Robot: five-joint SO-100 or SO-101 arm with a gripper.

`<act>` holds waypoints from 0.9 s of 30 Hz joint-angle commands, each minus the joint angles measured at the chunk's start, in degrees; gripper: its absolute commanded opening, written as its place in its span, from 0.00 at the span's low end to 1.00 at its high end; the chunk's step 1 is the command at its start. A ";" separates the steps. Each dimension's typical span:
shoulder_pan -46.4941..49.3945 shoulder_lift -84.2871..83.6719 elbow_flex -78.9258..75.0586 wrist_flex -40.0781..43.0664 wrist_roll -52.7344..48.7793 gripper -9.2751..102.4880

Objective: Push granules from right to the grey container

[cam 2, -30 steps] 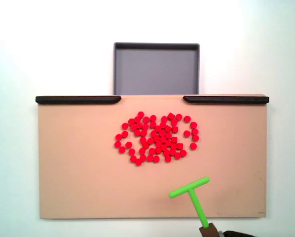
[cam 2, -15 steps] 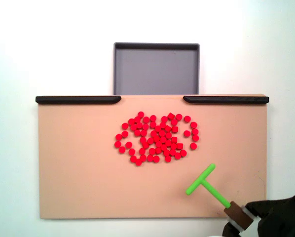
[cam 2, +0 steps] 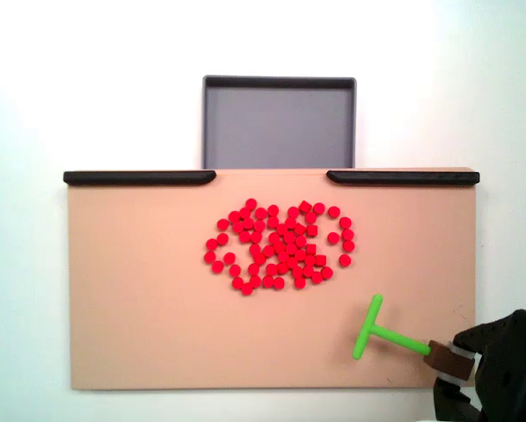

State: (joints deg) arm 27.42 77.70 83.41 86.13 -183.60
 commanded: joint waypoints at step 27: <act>-1.67 -13.71 -17.31 0.09 -19.69 0.08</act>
State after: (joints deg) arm 25.93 63.72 68.29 86.57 -184.22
